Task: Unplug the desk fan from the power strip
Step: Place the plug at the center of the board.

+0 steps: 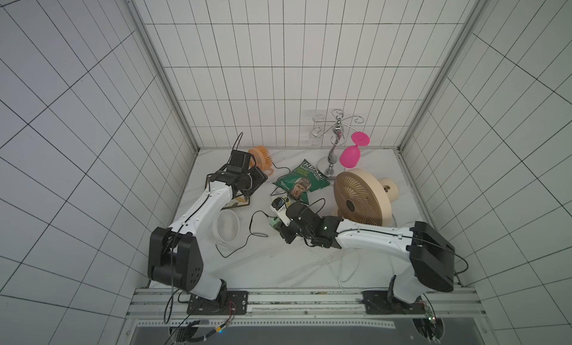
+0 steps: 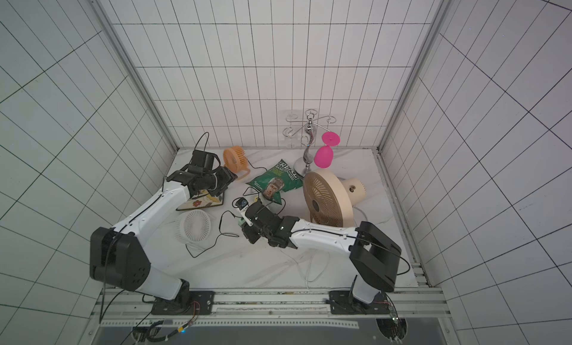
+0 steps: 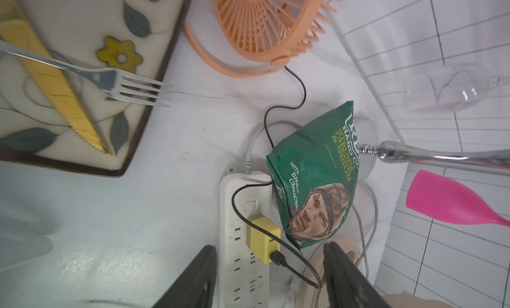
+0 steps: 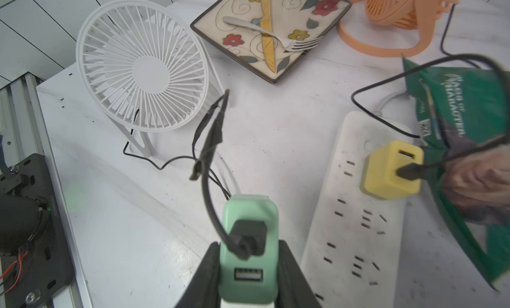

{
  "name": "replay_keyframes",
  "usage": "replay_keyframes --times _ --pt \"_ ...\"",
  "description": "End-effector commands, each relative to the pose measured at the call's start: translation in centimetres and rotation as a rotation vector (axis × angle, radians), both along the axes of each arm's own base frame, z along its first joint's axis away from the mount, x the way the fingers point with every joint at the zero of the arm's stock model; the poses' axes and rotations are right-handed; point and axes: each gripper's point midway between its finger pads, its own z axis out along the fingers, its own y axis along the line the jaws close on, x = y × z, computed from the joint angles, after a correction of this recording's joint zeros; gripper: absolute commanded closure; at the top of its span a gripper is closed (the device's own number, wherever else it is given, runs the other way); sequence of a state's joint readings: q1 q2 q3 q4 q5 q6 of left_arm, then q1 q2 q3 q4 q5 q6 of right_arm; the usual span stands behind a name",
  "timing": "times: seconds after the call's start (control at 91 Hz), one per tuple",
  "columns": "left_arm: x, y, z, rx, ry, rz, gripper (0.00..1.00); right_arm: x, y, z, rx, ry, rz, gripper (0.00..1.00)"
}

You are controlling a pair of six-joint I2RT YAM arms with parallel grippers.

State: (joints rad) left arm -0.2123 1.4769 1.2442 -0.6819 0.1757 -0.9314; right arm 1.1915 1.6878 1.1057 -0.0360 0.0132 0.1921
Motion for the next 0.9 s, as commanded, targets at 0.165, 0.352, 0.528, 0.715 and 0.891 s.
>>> replay_keyframes --times 0.165,0.352,0.528,0.715,0.891 --pt "-5.4 9.9 1.6 0.087 -0.001 0.244 0.37 -0.2 5.0 -3.4 -0.021 0.135 0.066 0.78" --pt "-7.4 12.3 2.7 0.154 -0.004 0.281 0.37 -0.1 8.2 -4.8 -0.002 0.223 0.119 0.74" --pt "-6.7 11.3 2.6 0.106 -0.011 0.248 0.37 1.0 8.9 -6.4 0.038 0.342 0.08 0.65" --pt "-6.7 11.5 2.9 0.121 -0.018 0.247 0.37 2.7 7.4 -7.0 -0.013 0.304 0.009 0.4" --pt "-6.5 11.5 3.0 0.12 -0.028 0.246 0.37 4.2 5.4 -4.5 -0.069 0.201 -0.049 0.23"
